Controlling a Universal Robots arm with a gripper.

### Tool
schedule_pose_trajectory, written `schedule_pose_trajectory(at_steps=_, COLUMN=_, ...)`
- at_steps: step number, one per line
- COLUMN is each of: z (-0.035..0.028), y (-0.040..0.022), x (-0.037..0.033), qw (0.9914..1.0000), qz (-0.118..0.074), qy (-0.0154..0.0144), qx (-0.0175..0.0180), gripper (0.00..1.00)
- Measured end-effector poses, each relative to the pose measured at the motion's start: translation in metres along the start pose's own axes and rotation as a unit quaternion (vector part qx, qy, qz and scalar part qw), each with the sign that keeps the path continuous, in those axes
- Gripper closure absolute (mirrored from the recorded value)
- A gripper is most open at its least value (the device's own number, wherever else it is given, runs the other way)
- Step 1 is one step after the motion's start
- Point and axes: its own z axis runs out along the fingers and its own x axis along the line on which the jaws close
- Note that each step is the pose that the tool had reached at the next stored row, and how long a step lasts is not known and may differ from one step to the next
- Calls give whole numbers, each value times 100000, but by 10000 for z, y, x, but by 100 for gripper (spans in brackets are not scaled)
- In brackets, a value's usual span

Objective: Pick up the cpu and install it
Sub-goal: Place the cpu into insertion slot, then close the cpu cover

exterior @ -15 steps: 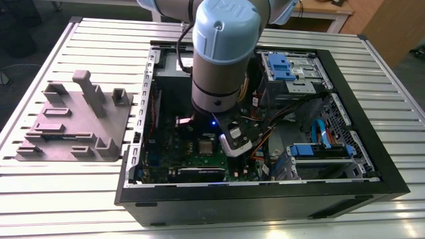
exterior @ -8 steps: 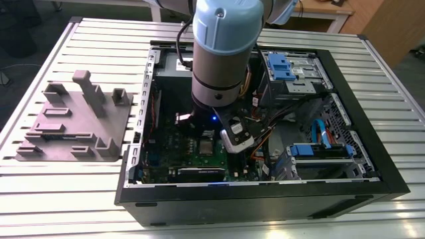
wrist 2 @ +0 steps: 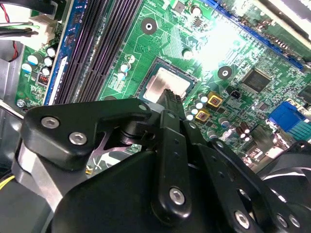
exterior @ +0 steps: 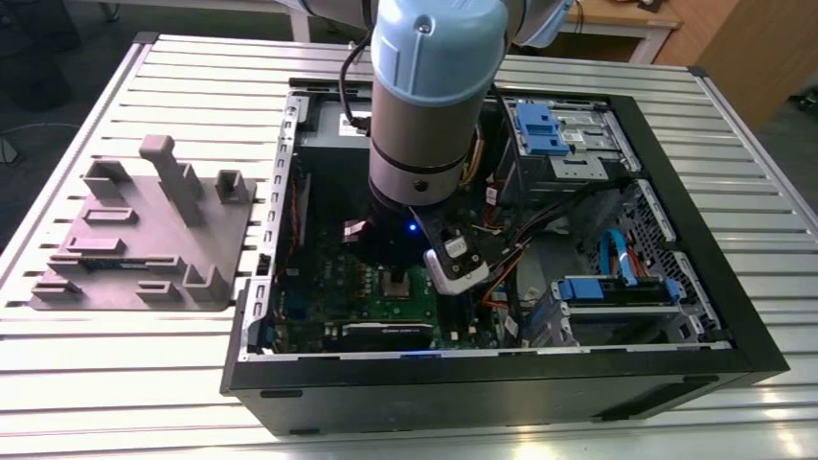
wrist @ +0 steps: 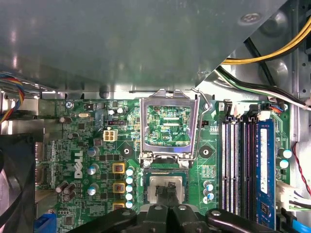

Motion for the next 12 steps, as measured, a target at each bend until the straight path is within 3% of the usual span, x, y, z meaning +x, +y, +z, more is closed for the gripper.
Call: schedule_pose_trajectory(at_steps=12, z=-21, y=1, x=1, qw=100000, qz=2, qy=-1, qx=0, gripper=90)
